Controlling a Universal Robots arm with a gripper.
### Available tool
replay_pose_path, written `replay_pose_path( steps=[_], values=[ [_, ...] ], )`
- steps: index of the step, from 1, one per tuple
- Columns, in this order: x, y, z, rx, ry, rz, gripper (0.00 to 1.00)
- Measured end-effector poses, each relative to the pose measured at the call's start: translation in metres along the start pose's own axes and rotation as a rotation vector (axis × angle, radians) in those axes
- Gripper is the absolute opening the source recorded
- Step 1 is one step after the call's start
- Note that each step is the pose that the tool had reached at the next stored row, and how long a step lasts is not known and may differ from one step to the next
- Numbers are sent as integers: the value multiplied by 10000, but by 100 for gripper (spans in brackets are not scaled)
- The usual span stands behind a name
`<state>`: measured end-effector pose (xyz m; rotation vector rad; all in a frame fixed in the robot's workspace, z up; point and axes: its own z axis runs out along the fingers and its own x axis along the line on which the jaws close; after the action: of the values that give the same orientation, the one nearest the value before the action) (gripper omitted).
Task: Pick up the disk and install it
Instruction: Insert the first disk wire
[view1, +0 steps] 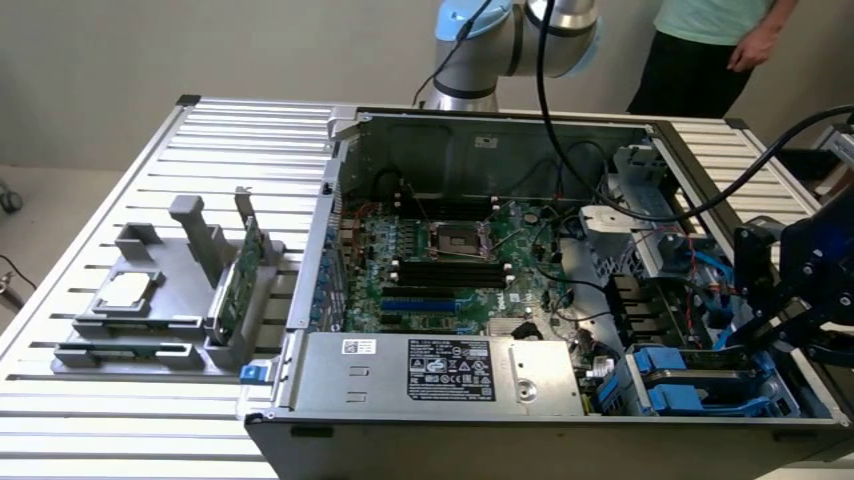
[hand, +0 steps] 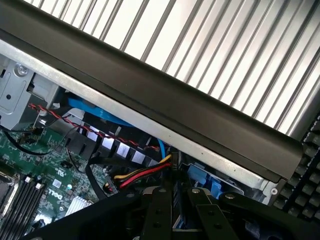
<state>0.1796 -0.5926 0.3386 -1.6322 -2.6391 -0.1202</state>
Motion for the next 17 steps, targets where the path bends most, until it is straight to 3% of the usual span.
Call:
replay_pose_path(
  steps=[9,17],
  values=[
    [11,-13,-75,16,9,15,16],
    [44,-165,-89,15,6,42,16]
  ],
)
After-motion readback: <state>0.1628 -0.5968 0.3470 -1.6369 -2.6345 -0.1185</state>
